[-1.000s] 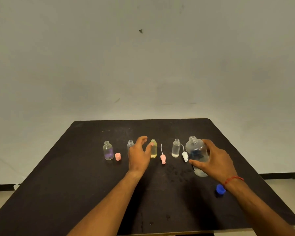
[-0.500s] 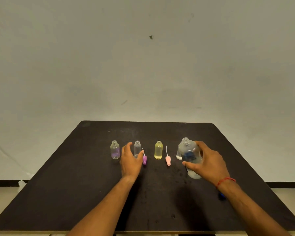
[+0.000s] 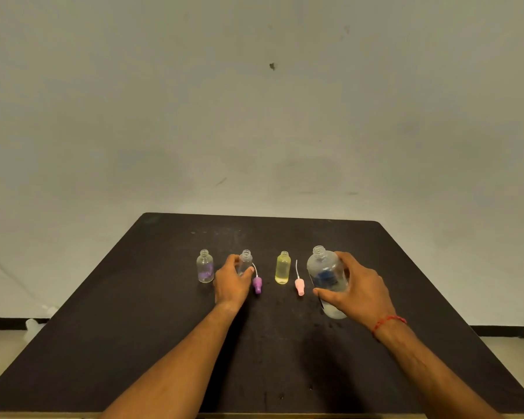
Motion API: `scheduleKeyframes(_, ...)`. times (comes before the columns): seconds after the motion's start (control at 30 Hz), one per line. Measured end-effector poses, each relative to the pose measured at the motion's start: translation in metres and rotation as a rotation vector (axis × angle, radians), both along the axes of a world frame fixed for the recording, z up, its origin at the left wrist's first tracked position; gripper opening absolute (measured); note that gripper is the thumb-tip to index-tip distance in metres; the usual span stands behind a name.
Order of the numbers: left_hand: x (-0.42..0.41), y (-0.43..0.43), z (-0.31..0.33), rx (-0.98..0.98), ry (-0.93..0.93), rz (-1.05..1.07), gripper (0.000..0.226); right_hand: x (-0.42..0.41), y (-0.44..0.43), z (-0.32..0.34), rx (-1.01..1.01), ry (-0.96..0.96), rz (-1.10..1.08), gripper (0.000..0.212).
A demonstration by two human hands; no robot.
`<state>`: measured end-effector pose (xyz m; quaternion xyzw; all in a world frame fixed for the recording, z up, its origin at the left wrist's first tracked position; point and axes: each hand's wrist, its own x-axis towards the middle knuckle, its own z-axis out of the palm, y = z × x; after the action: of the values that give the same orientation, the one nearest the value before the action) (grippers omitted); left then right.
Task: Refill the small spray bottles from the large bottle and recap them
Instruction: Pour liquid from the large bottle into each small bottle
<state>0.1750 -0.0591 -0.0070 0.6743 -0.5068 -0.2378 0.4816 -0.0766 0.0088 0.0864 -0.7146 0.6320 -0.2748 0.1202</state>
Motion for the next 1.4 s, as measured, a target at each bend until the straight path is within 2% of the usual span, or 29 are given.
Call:
scheduleKeyframes(0.13, 0.001, 0.007, 0.010, -0.064, -0.003, -0.015, 0.020, 0.003, -0.003, 0.000, -0.005, 0.006, 0.015, 0.080)
scheduleKeyframes(0.27, 0.002, 0.020, 0.021, -0.132, -0.016, -0.052, 0.030, 0.011, -0.008, 0.004, -0.023, 0.045, 0.057, 0.081)
scheduleKeyframes(0.5, 0.002, 0.052, 0.045, -0.234, -0.030, -0.177, 0.032, 0.027, -0.018, 0.016, -0.112, 0.193, 0.113, 0.075)
scheduleKeyframes(0.93, 0.012, 0.068, 0.058, -0.272, -0.086, -0.244, 0.033, 0.048, -0.018, 0.034, -0.163, 0.444, 0.148, 0.079)
scheduleKeyframes(1.4, 0.012, 0.076, 0.065, -0.309, -0.131, -0.273, 0.027, 0.043, -0.022, 0.046, -0.207, 0.571, 0.171, 0.079)
